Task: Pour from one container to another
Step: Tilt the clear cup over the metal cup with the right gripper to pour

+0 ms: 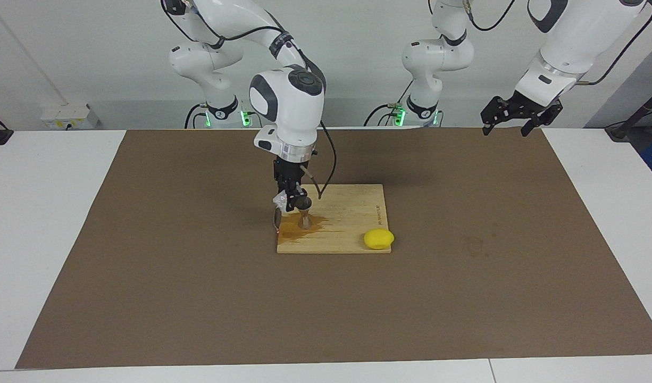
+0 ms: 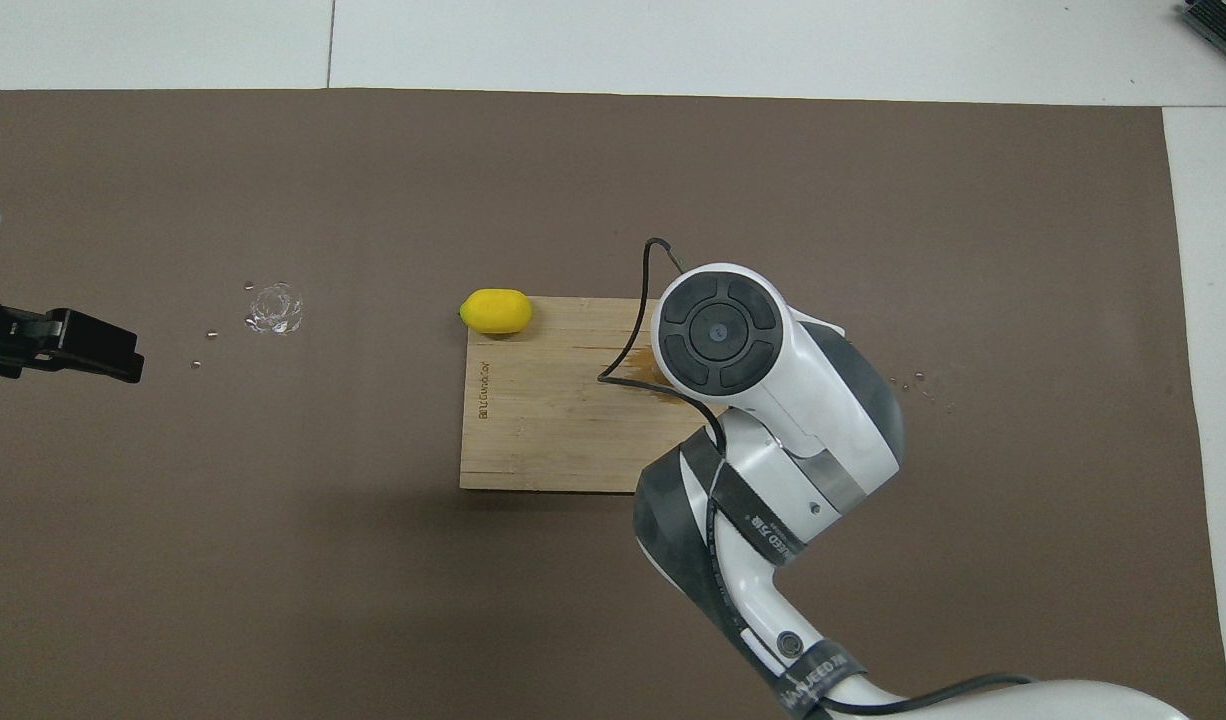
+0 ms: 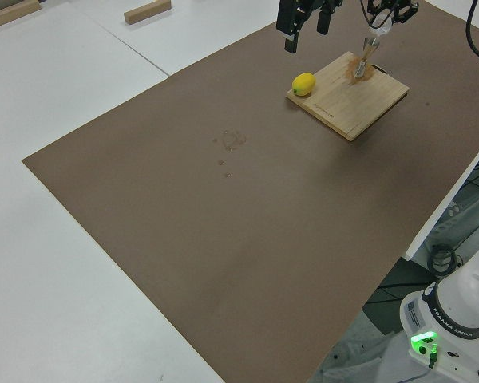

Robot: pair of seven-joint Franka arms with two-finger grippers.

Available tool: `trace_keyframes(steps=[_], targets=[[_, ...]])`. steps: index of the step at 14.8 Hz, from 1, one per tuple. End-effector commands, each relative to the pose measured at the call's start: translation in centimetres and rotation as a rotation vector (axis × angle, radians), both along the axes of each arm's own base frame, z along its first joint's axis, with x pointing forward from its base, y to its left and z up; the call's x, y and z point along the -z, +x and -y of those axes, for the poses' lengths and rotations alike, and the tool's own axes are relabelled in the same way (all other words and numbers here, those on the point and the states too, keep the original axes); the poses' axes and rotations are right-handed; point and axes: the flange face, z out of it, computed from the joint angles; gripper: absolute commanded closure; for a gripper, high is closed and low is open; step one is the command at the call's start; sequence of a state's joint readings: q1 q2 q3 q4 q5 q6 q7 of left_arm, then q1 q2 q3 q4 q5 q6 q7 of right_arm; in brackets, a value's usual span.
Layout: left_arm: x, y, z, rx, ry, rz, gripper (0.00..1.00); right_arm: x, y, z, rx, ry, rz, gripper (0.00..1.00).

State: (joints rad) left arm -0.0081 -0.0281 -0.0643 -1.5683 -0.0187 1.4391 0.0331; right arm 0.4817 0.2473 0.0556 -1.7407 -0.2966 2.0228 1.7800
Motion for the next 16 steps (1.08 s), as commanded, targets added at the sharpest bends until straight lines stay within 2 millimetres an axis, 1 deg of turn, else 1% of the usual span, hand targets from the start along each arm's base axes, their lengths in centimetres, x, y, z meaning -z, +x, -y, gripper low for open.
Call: trace_keyframes(steps=[1,6,8,10,14,16], targets=[[-0.3,-0.9,0.1,-0.011,-0.006,-0.004,0.00,-0.6,-0.5,0.4,0.021,-0.001,0.008,1.00],[-0.2,-0.9,0.1,-0.012,-0.006,-0.005,0.00,-0.9,0.2,0.8,0.057,0.047,-0.010,1.00],[-0.3,-0.9,0.0,-0.013,-0.006,-0.004,0.00,-1.1,0.4,0.7,0.105,0.112,-0.031,1.00],[-0.2,-0.9,0.1,-0.012,-0.006,-0.005,0.00,-1.3,1.1,1.6,0.129,0.130,-0.032,1.00],[-0.3,-0.9,0.1,-0.011,-0.006,-0.004,0.00,-1.0,1.4,2.0,0.141,0.137,-0.038,1.00],[-0.3,-0.9,0.1,-0.011,-0.006,-0.004,0.00,-0.9,1.4,2.1,0.168,0.175,-0.061,1.00]])
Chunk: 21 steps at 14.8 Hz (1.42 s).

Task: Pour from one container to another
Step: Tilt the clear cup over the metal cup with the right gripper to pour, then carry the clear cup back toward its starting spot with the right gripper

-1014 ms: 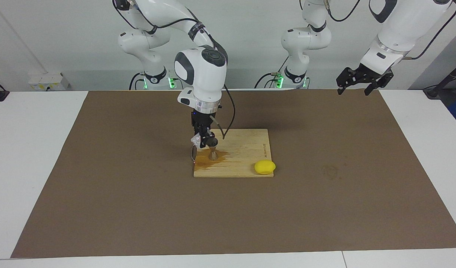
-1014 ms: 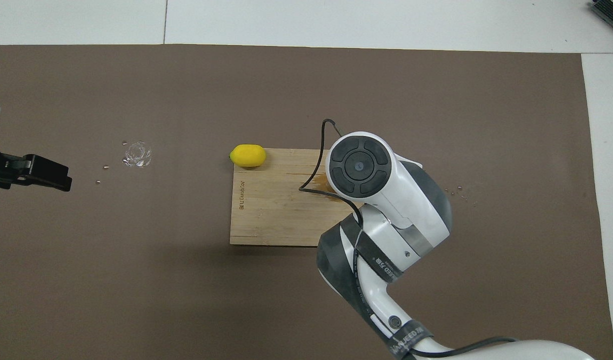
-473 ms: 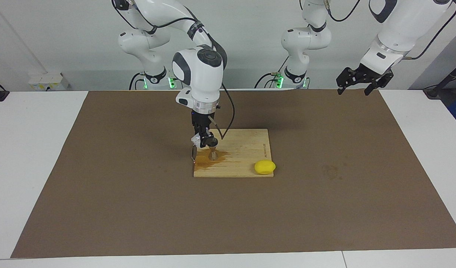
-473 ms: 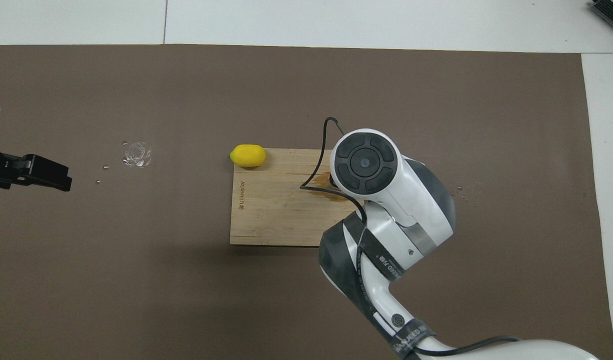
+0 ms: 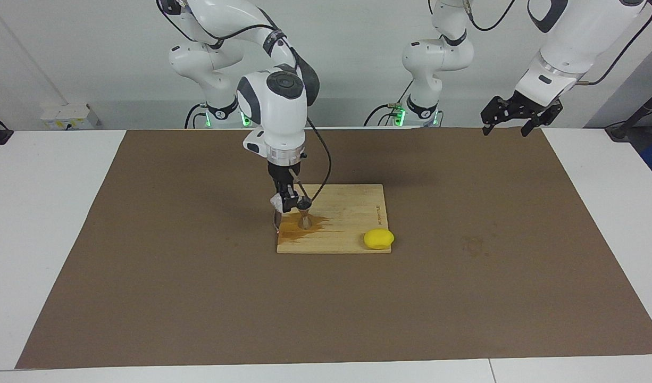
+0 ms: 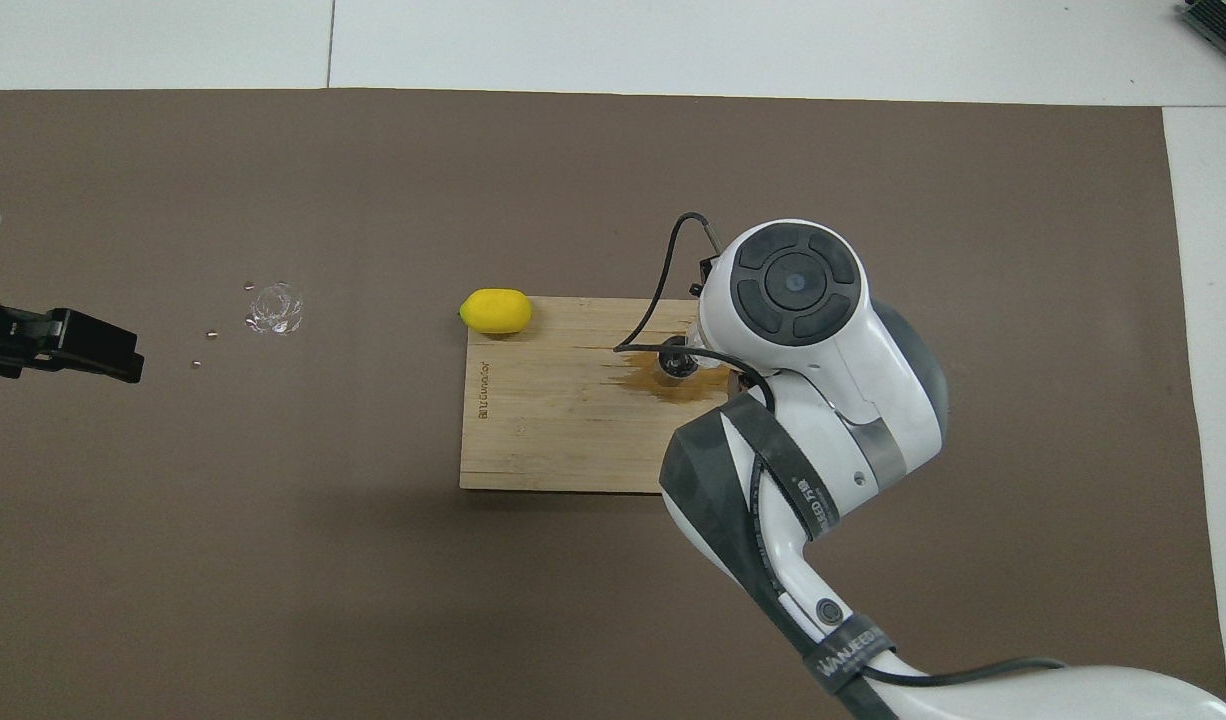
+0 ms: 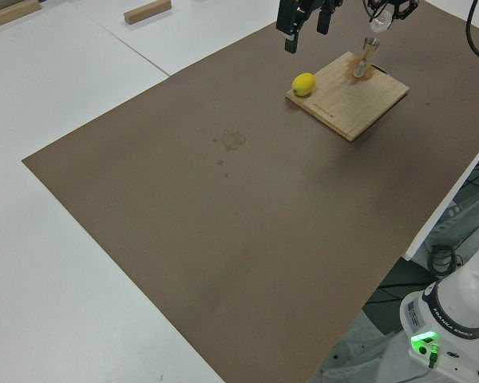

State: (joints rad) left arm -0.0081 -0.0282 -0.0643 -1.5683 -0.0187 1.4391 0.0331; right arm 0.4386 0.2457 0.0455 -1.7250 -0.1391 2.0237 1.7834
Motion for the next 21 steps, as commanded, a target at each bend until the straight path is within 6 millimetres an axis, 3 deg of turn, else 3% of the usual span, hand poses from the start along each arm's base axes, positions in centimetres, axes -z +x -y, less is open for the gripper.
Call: trace_keyframes(steps=[1,11,17,21], targets=[[-0.3,-0.9,0.1,-0.011,-0.006,-0.004,0.00,-0.2,0.2,0.2,0.058,0.049,-0.013,1.00],[-0.2,-0.9,0.0,-0.013,-0.006,-0.005,0.00,0.0,1.5,2.7,0.176,0.188,-0.080,1.00],[-0.3,-0.9,0.1,-0.011,-0.006,-0.004,0.00,0.6,4.4,11.2,0.345,0.393,-0.167,1.00],[-0.2,-0.9,0.1,-0.012,-0.006,-0.005,0.00,3.0,4.9,19.5,0.364,0.540,-0.231,1.00]])
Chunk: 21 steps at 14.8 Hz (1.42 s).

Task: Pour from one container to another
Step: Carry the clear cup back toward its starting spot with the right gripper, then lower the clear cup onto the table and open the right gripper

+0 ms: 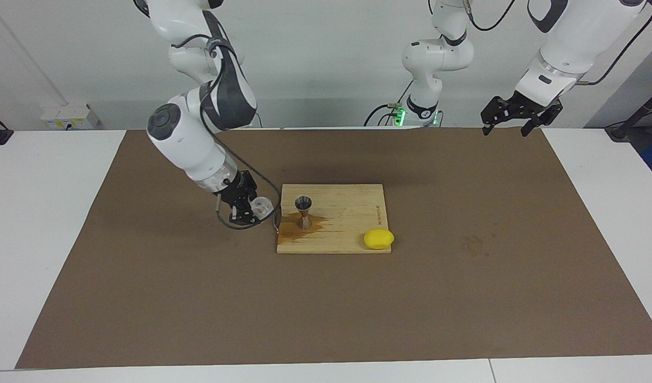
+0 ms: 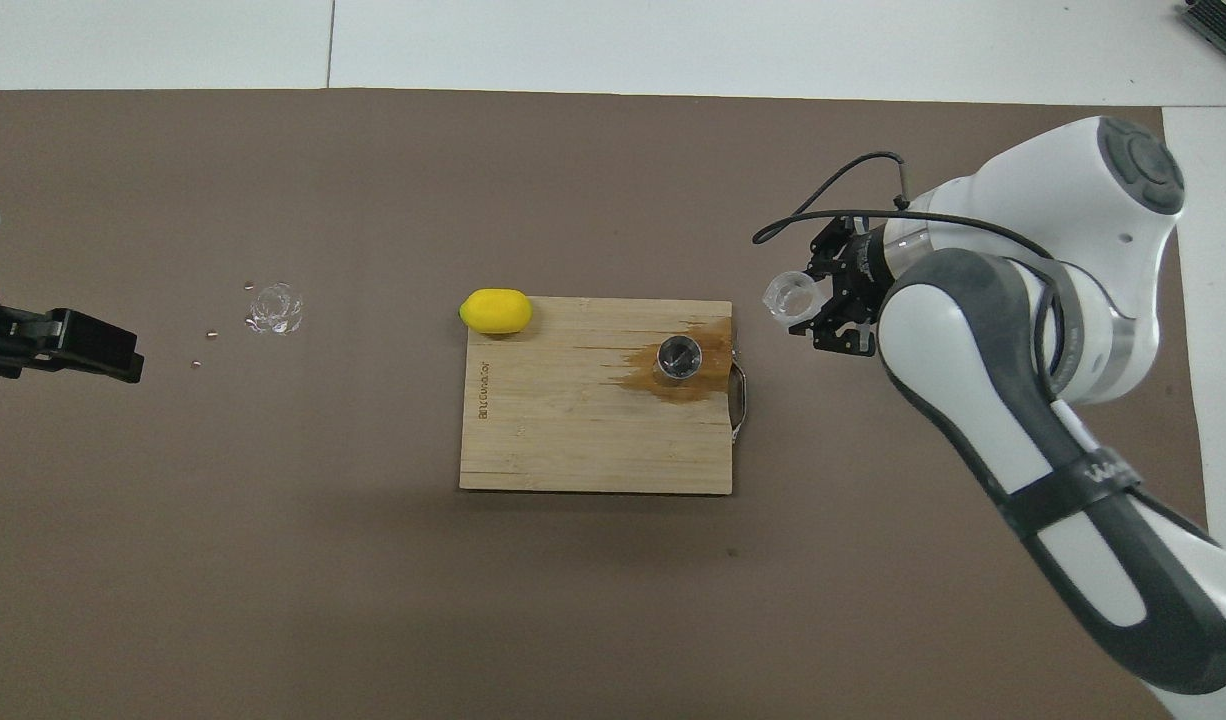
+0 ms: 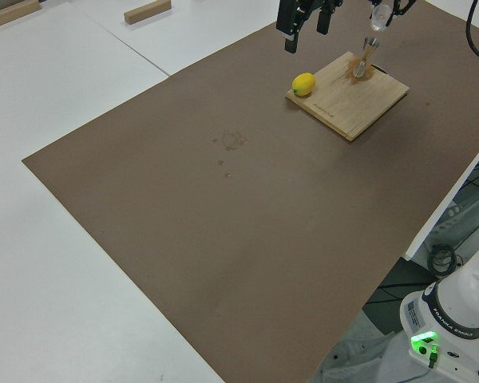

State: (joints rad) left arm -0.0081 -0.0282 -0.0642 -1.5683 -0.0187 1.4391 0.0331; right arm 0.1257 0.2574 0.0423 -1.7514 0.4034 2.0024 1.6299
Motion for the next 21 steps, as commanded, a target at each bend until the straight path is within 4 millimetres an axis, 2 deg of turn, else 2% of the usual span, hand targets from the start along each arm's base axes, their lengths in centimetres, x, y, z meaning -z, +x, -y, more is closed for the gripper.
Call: trace_keyframes(steps=[1,4,7,8,13,17,21], targets=[[-0.3,-0.9,0.1,-0.011,-0.006,-0.004,0.00,1.9,-0.3,6.0,0.004,0.129,-0.023,1.00],[-0.2,-0.9,0.1,-0.011,-0.006,-0.005,0.00,4.3,-1.0,11.7,0.044,0.184,-0.026,1.00],[-0.2,-0.9,0.1,-0.011,-0.006,-0.005,0.00,6.3,-1.7,14.8,0.035,0.228,-0.015,1.00],[-0.2,-0.9,0.1,-0.011,-0.006,-0.005,0.00,7.3,-1.9,16.6,0.057,0.237,-0.031,1.00],[-0.3,-0.9,0.1,-0.011,-0.006,-0.004,0.00,12.9,-3.4,23.2,0.002,0.333,-0.036,1.00],[-0.3,-0.9,0.1,-0.011,-0.006,-0.004,0.00,15.3,-4.6,25.1,-0.027,0.382,-0.008,1.00],[-0.3,-0.9,0.1,-0.011,-0.006,-0.004,0.00,17.4,-6.9,25.5,-0.059,0.421,0.024,1.00]])
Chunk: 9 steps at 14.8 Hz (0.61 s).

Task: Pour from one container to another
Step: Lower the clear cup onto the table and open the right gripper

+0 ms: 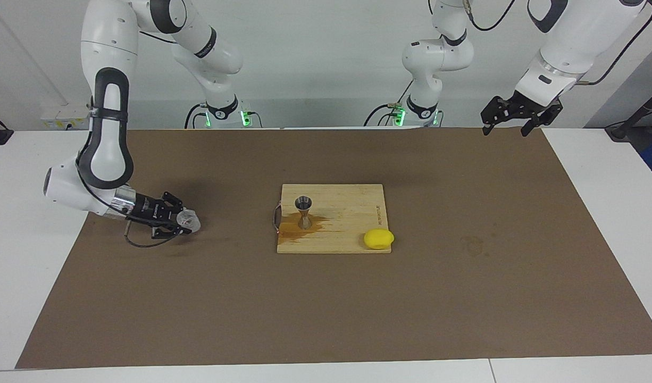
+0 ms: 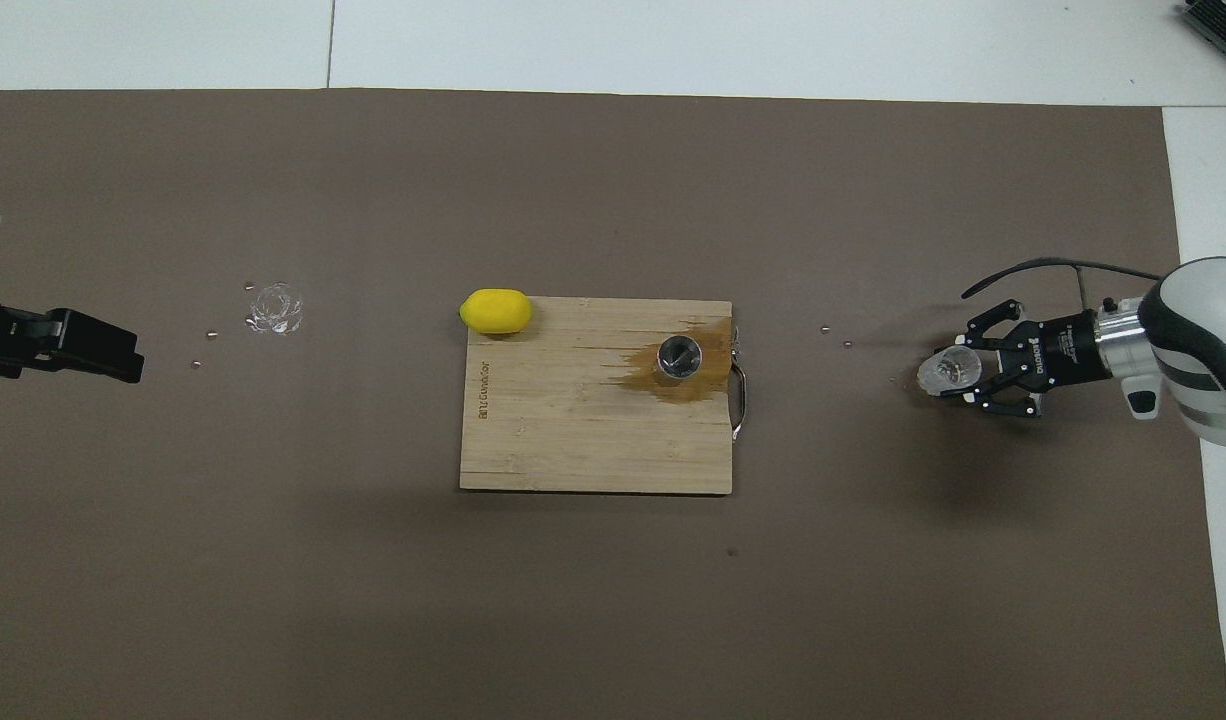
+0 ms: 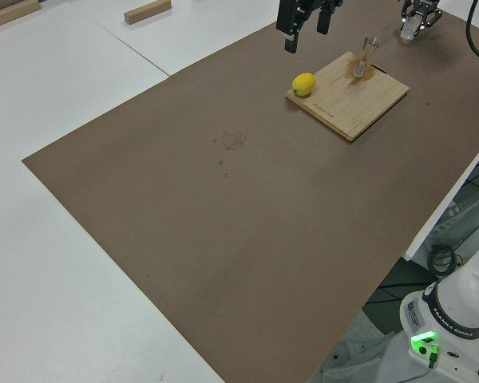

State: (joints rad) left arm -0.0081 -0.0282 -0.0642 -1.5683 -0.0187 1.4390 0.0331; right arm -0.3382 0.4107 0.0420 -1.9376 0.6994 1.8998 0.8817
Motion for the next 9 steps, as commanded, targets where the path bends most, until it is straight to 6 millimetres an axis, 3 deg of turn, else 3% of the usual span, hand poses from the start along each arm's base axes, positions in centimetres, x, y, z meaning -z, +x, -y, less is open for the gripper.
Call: trace_keyframes(steps=[1,2,3,4,5,9], targets=[[-0.3,-0.9,0.1,-0.011,-0.006,-0.004,0.00,0.5,-1.9,0.7,0.036,0.072,0.047,1.00],[-0.3,-0.9,0.1,-0.011,-0.006,-0.004,0.00,0.8,-2.4,0.8,0.042,0.076,0.040,1.00],[-0.3,-0.9,0.1,-0.011,-0.006,-0.004,0.00,0.9,-3.0,0.8,0.040,0.078,0.034,0.77],[-0.2,-0.9,0.1,-0.011,-0.006,-0.005,0.00,1.6,-4.0,0.7,0.039,0.080,0.017,0.27],[-0.3,-0.9,0.1,-0.011,-0.006,-0.004,0.00,1.6,-4.2,0.8,0.035,0.079,0.020,0.05],[-0.3,-1.0,0.1,-0.011,-0.006,-0.004,0.00,1.1,-4.3,2.0,0.051,0.069,0.029,0.01]])
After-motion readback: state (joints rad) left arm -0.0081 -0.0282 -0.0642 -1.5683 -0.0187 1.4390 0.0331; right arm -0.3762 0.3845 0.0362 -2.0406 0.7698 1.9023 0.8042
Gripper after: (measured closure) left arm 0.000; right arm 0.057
